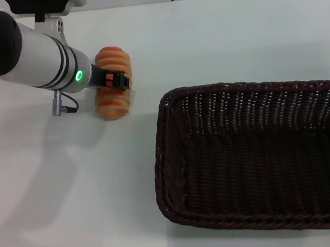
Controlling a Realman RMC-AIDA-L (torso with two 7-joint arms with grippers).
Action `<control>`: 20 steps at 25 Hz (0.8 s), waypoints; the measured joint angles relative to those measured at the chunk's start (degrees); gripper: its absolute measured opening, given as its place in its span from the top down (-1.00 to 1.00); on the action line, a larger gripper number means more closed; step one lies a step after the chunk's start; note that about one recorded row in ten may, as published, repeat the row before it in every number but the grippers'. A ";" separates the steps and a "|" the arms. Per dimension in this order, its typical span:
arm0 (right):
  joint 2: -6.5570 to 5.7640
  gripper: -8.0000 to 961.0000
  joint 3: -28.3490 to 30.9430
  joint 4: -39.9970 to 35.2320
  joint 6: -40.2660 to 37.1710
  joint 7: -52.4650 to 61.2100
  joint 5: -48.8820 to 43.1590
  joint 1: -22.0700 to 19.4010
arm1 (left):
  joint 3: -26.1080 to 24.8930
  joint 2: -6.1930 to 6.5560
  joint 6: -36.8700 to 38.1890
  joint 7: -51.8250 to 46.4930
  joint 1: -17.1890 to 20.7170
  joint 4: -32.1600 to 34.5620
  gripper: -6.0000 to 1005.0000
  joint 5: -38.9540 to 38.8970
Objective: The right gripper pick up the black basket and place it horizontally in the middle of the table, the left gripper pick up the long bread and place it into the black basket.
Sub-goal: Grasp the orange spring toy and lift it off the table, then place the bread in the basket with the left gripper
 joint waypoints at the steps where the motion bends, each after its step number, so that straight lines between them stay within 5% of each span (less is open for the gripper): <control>1: 0.00 0.23 0.00 0.01 0.00 -0.01 0.00 0.00 | 0.01 0.00 0.16 0.00 0.14 -0.01 -0.22 0.00; 12: 0.00 0.23 0.06 -0.13 0.00 -0.05 0.00 0.12 | -1.78 0.31 1.19 3.30 5.77 -10.46 0.07 -0.25; 15: 0.00 0.23 0.25 -0.15 0.00 -0.06 0.01 0.14 | -5.94 0.37 -2.10 10.10 9.18 -19.10 0.12 -2.53; 20: 0.00 0.23 0.36 -0.06 0.00 -0.05 0.03 0.21 | -11.52 0.37 -6.11 17.04 10.03 -22.70 0.20 -8.36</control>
